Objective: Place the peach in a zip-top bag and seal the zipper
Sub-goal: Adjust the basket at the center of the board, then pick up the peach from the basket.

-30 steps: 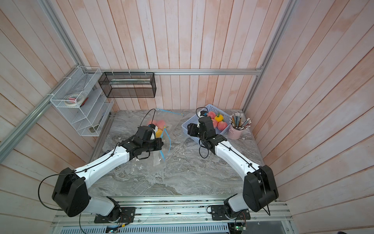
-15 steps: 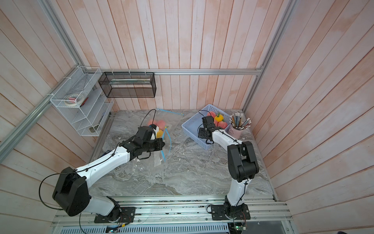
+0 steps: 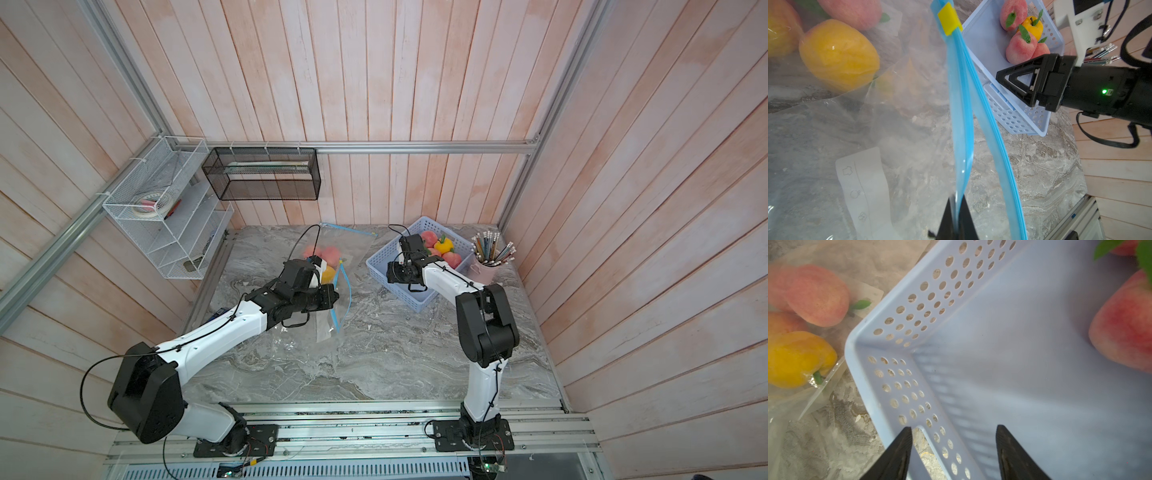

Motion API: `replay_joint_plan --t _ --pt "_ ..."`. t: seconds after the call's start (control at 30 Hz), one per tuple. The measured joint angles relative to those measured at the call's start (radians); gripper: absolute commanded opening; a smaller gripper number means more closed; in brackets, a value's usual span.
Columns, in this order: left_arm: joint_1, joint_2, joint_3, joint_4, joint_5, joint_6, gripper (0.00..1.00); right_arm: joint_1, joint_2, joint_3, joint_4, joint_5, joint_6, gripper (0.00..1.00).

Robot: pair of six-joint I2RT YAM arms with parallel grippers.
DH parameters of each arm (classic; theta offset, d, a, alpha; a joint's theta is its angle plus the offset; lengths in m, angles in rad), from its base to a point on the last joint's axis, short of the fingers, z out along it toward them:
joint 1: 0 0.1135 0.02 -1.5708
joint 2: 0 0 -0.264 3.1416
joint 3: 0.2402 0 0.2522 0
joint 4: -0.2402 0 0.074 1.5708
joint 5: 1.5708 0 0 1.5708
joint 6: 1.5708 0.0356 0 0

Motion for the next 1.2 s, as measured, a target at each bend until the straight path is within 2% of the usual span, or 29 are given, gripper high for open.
replay_joint_plan --t 0.13,0.4,0.67,0.93,1.07,1.2 --pt "0.000 0.000 -0.009 0.000 0.000 0.000 0.01 -0.018 0.000 0.003 0.004 0.027 0.027 0.63" --pt "0.000 0.000 -0.011 0.003 0.002 -0.002 0.01 -0.159 0.001 0.026 0.020 0.195 0.104 0.84" --pt "0.000 0.004 -0.011 0.012 0.011 -0.003 0.01 -0.194 0.103 0.145 0.028 0.254 0.109 0.85" --pt "0.000 0.019 -0.011 0.020 0.036 -0.006 0.01 -0.229 0.270 0.296 -0.011 0.246 0.113 0.74" --pt "0.000 0.024 -0.011 0.022 0.045 -0.011 0.01 -0.237 0.311 0.355 -0.038 0.240 0.105 0.59" --pt "0.000 0.024 -0.011 0.023 0.053 -0.011 0.01 -0.237 0.312 0.370 -0.048 0.229 0.100 0.53"
